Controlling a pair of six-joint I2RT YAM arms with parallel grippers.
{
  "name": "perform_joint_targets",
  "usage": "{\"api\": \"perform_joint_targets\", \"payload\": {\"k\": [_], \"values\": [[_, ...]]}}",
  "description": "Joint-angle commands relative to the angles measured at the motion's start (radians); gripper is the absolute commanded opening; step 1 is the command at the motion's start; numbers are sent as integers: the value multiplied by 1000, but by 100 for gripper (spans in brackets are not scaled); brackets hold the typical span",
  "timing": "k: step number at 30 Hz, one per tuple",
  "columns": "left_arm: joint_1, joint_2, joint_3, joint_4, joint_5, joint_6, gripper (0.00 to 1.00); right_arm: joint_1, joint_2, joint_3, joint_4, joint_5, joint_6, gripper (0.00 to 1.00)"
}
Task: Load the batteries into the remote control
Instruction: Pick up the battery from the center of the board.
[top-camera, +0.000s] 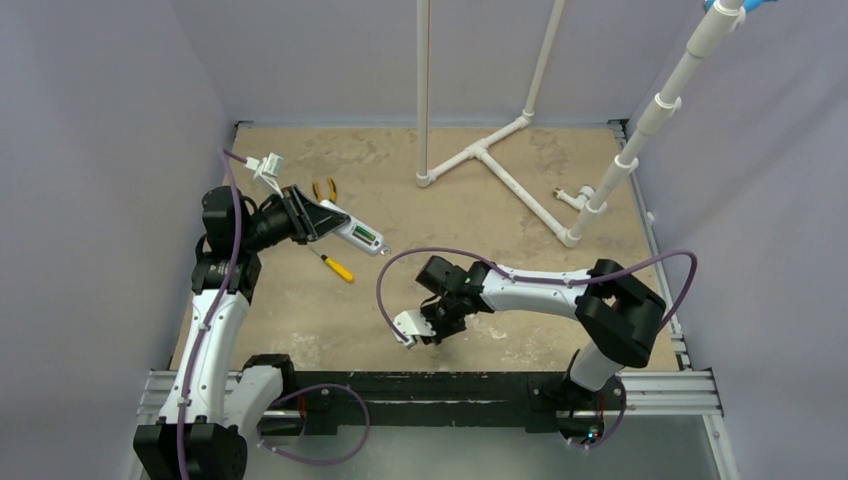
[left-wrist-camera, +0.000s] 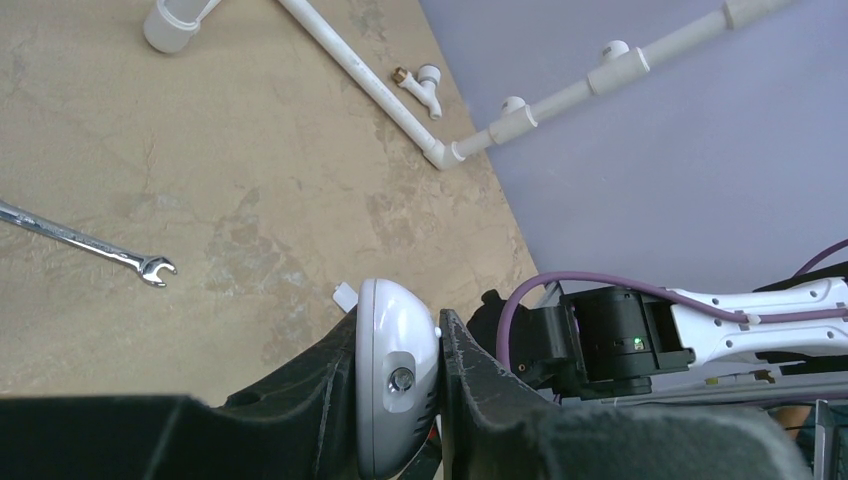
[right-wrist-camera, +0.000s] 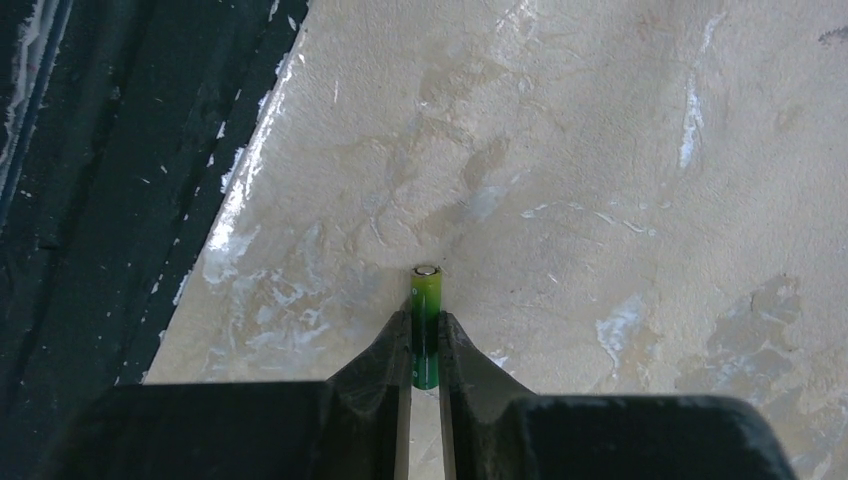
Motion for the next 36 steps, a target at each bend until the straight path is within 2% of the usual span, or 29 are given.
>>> {"api": "perform_joint_targets", "payload": {"k": [1, 5, 8, 20, 26, 28, 31, 36], "values": [[12, -7, 4, 30, 9, 3, 0, 0, -7, -26, -9, -74, 41, 4], [15, -2, 4, 36, 13, -1, 0, 0, -45, -81, 40, -65, 97, 18], [16, 0, 2, 40, 15, -4, 0, 0, -59, -95, 42, -43, 105, 25], [21, 0, 2, 43, 17, -6, 0, 0, -47, -73, 6, 10, 110, 28], [22, 1, 1, 45, 19, -8, 0, 0, -36, -64, -29, 48, 111, 25], [21, 2, 0, 46, 19, -7, 0, 0, -38, -63, -37, 52, 112, 17], [24, 3, 0, 46, 20, -8, 0, 0, -52, -67, -32, 48, 122, 0], [23, 1, -1, 46, 19, -3, 0, -2, -163, -131, 103, 41, 215, 0]]}}
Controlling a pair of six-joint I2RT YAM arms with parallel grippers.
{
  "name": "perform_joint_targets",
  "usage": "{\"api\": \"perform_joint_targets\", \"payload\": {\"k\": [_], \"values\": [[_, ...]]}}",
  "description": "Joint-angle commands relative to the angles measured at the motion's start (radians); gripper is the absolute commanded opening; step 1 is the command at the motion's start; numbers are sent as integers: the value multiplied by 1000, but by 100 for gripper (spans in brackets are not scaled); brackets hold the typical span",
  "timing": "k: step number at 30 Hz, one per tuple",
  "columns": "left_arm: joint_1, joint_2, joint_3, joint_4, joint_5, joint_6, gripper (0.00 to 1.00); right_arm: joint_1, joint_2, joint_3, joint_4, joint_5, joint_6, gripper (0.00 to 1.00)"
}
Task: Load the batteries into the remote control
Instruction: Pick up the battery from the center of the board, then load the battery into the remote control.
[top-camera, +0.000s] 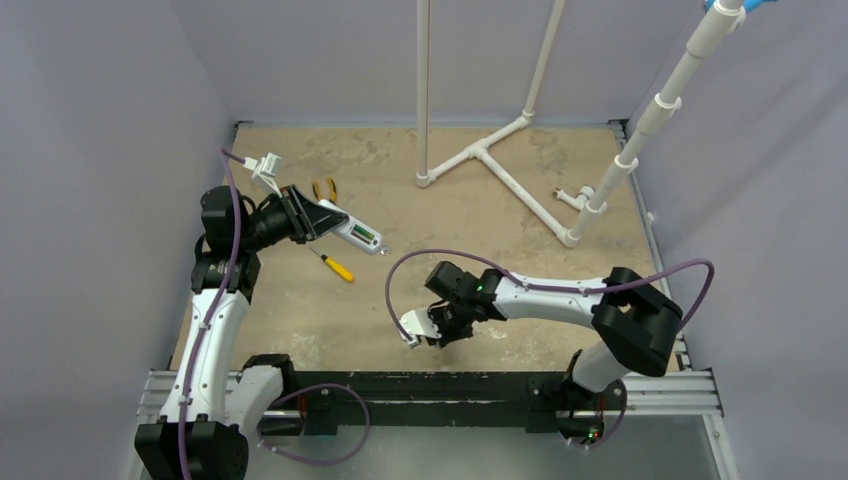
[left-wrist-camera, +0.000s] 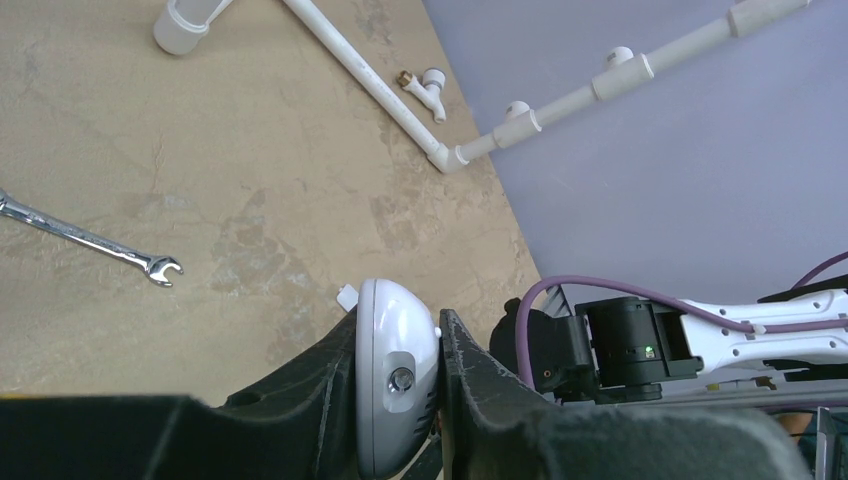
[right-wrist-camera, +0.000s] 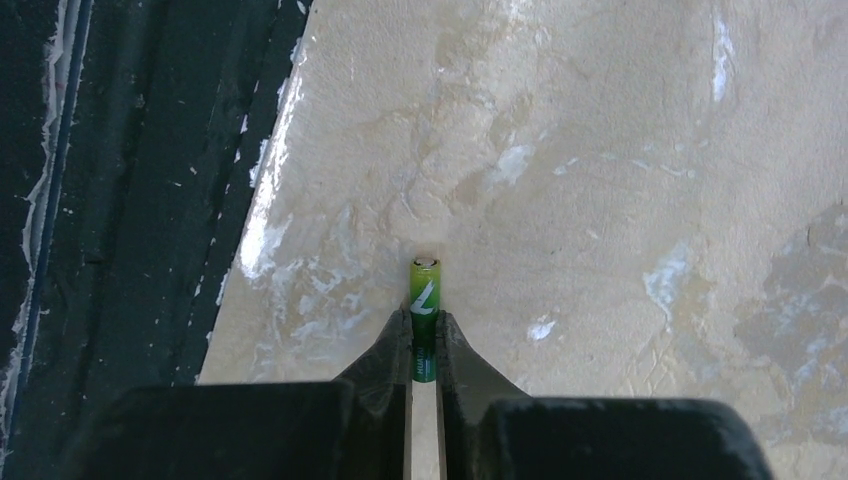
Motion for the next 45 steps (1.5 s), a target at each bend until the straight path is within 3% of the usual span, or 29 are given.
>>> {"api": "perform_joint_targets", "payload": {"k": [1, 8, 13, 17, 21, 30, 40, 42, 45], "values": [[11, -5, 0, 46, 15, 0, 0, 0, -136, -80, 132, 34, 132, 0], [1, -21, -30, 99, 13, -23, 0, -3, -496, -234, 449, 146, 484, 0], [-140, -113, -180, 389, 14, -105, 0, -3, -670, -213, 459, 392, 682, 0], [-306, -192, -306, 646, -37, -105, 0, -3, -757, -198, 478, 521, 731, 0], [-403, -198, -386, 882, -11, -130, 0, -3, -822, -194, 507, 589, 771, 0], [-488, -87, -388, 1119, 97, -176, 0, -3, -870, -185, 511, 714, 762, 0], [-515, -19, -385, 1207, 91, -204, 0, -3, -884, -180, 495, 722, 711, 0], [-515, -19, -375, 1109, 35, -189, 0, -3, -888, -177, 495, 717, 698, 0], [-515, -21, -359, 859, -153, -169, 0, -2, -882, -148, 434, 639, 653, 0]]}}
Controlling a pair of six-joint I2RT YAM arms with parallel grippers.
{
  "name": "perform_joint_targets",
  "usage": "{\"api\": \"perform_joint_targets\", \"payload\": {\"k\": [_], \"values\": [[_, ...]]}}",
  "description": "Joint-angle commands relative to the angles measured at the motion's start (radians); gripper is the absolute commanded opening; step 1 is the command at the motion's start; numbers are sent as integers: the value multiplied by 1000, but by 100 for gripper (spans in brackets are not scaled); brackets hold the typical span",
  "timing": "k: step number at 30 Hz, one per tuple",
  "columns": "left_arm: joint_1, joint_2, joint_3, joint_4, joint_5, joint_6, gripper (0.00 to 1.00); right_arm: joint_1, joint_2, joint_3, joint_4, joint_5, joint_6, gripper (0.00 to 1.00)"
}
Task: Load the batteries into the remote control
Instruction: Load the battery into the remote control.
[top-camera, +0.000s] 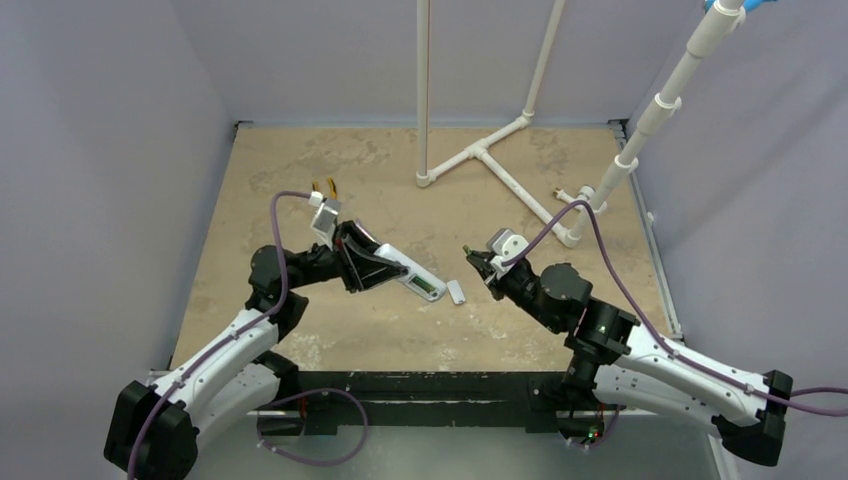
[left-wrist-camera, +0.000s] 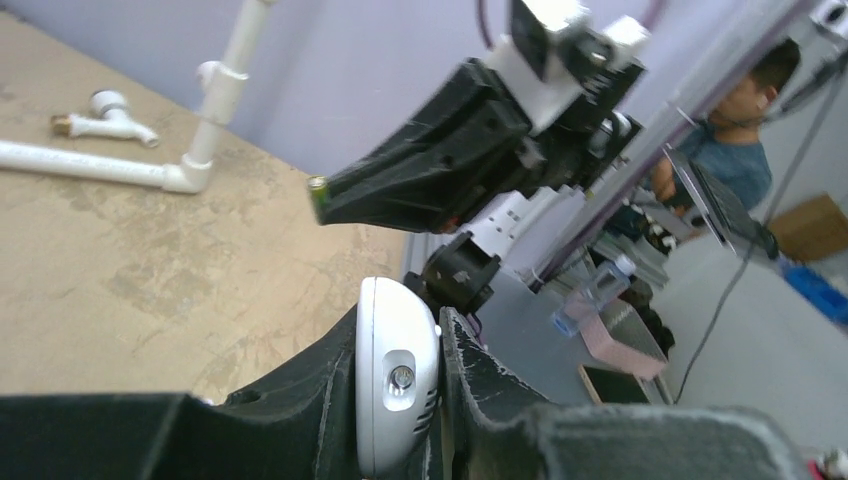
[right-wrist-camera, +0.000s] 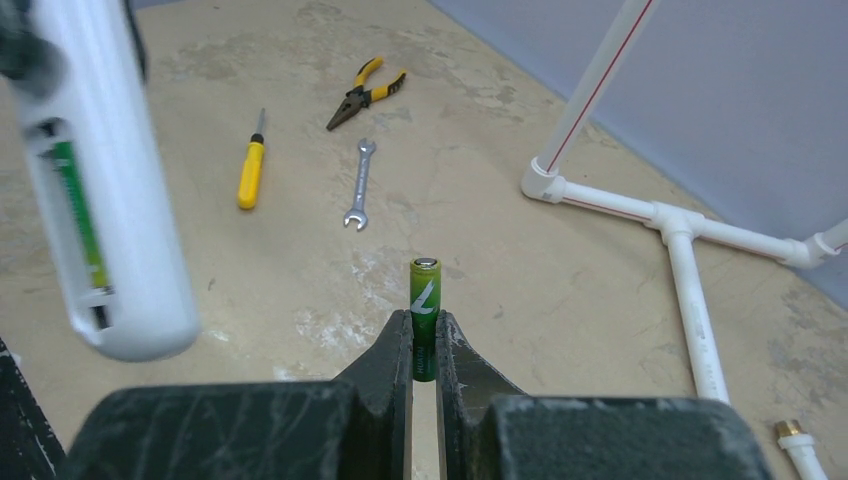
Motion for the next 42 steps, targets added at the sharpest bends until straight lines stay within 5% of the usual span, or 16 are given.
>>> {"api": "perform_joint_targets", "payload": {"k": [1, 15, 29, 42], "values": [[-3, 5, 30, -252, -246, 10, 0, 1, 1, 105, -68, -101, -78, 0], [-34, 391, 3, 125, -291, -361, 0, 11, 306, 398, -441, -202, -53, 0], [-148, 415, 44, -13, -346, -347, 0, 5, 557, 641, -737, -285, 53, 0], [-148, 295, 51, -224, -413, -265, 0, -7, 613, 678, -803, -260, 131, 0]]}}
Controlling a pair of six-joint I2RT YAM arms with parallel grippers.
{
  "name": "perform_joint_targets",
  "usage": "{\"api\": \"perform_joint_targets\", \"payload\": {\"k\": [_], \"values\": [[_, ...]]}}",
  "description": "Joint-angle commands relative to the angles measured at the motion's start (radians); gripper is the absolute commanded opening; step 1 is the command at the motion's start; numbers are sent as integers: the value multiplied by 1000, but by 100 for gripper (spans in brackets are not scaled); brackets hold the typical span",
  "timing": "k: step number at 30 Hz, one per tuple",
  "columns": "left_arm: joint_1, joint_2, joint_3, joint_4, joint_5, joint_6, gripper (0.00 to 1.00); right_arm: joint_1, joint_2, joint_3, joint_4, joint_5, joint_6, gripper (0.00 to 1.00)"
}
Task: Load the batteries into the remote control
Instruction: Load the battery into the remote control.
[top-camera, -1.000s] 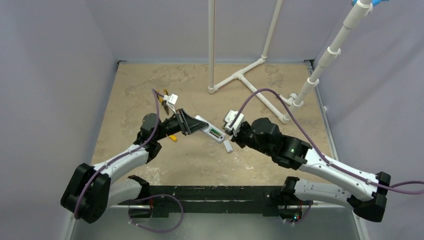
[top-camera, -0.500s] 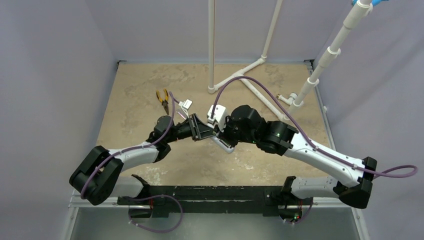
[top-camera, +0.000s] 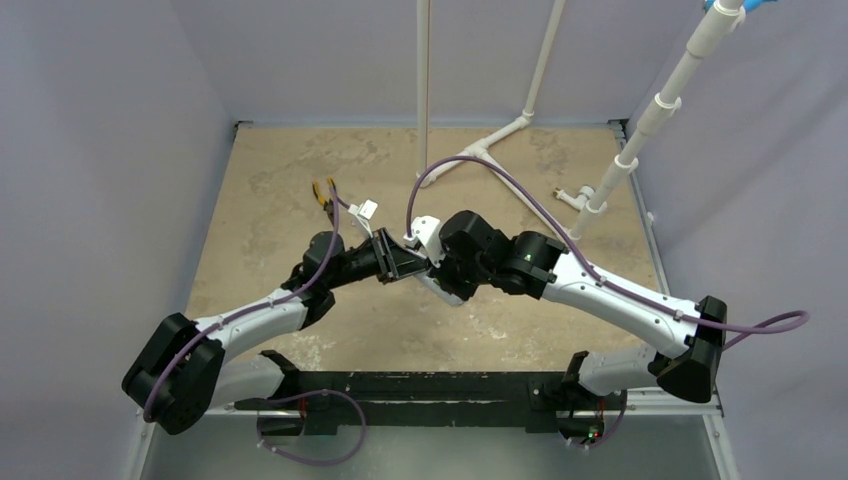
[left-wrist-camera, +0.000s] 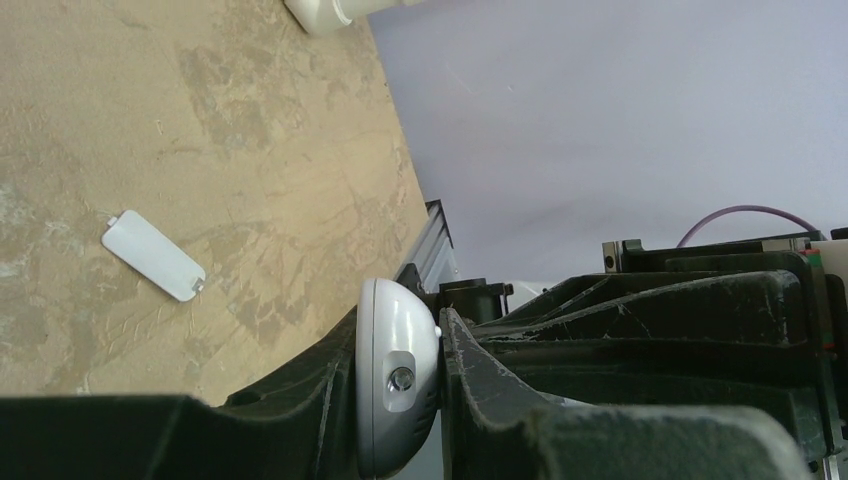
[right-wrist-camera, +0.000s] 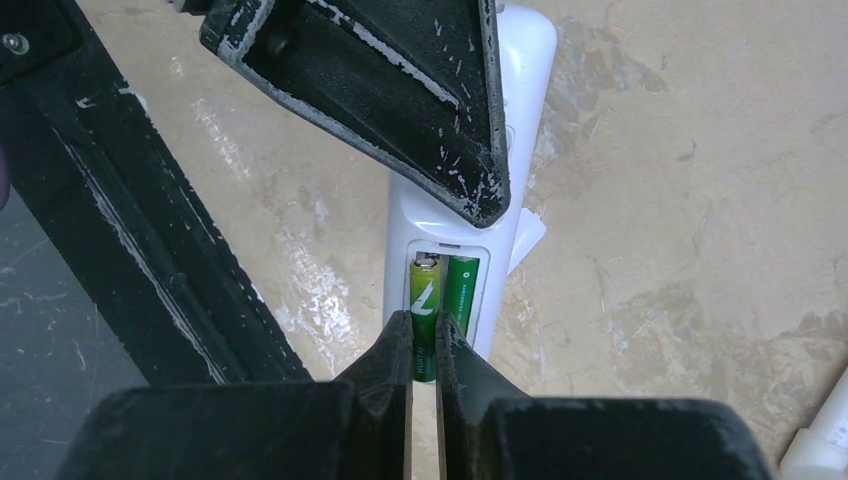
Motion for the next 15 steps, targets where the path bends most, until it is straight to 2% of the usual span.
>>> {"api": "perform_joint_targets", "payload": {"k": [1, 15], "values": [[-3, -24, 40, 13, -20, 24, 0, -5, -4, 45, -18, 8, 39, 0], [-4, -7, 38, 47, -9, 8, 0, -7, 1, 28, -36, 21, 46, 0]]}}
